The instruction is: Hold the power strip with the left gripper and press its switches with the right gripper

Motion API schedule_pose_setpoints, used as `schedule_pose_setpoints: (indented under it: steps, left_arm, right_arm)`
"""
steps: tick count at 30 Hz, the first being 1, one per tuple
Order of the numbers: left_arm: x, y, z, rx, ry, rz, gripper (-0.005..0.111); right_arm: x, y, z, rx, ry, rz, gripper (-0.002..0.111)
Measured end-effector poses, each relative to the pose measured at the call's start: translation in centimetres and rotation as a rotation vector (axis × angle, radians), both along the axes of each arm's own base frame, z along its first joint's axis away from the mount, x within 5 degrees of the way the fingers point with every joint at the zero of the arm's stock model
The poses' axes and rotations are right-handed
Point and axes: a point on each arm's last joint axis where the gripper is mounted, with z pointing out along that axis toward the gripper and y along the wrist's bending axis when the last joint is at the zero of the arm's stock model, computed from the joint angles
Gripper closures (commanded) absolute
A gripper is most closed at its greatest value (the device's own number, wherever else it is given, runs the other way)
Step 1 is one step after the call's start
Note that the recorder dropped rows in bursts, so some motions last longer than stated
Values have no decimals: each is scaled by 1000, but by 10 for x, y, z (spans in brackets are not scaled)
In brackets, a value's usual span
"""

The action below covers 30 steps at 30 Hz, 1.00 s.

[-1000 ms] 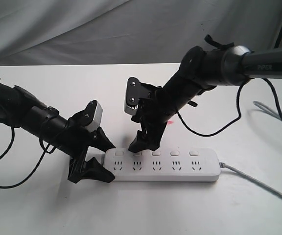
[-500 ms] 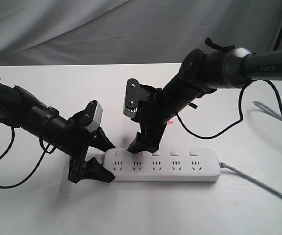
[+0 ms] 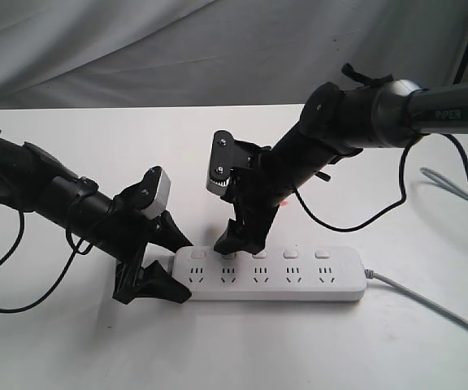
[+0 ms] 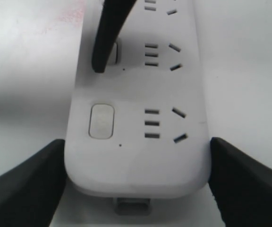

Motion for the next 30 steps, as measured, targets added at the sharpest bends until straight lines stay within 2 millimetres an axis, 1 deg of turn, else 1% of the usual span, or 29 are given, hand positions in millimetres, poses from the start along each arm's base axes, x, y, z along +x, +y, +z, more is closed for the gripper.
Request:
schedule_pose_setpoints:
  steps: [6, 9, 10, 11, 14, 16, 19, 24, 28, 30]
  left_arm:
    - [0, 0, 0, 0, -1, -1, 107]
    - [0, 0, 0, 0, -1, -1, 107]
    - [0, 0, 0, 0, -1, -1, 107]
    - [0, 0, 0, 0, -1, -1, 107]
    - [0, 0, 0, 0, -1, -1, 107]
    - [0, 0, 0, 0, -1, -1, 107]
    - [0, 0, 0, 0, -1, -1, 107]
    - [0, 0, 0, 0, -1, -1, 107]
    - [0, 0, 0, 0, -1, -1, 107]
    - [0, 0, 0, 0, -1, -1, 107]
  right_arm:
    - [-4, 0, 10, -1, -33, 46, 25]
    - [-6, 1, 19, 11, -54, 50, 25]
    - [-6, 1, 30, 26, -78, 45, 25]
    - [-7, 1, 36, 32, -90, 43, 25]
    - [-8, 2, 48, 49, -112, 35, 25]
    - [-10, -2, 56, 65, -100, 26, 25]
    - [-10, -12, 55, 66, -75, 14, 25]
    - [-11, -41, 46, 64, -29, -49, 25]
    - [-13, -52, 41, 61, -12, -75, 25]
    - [-13, -53, 41, 61, -12, -77, 25]
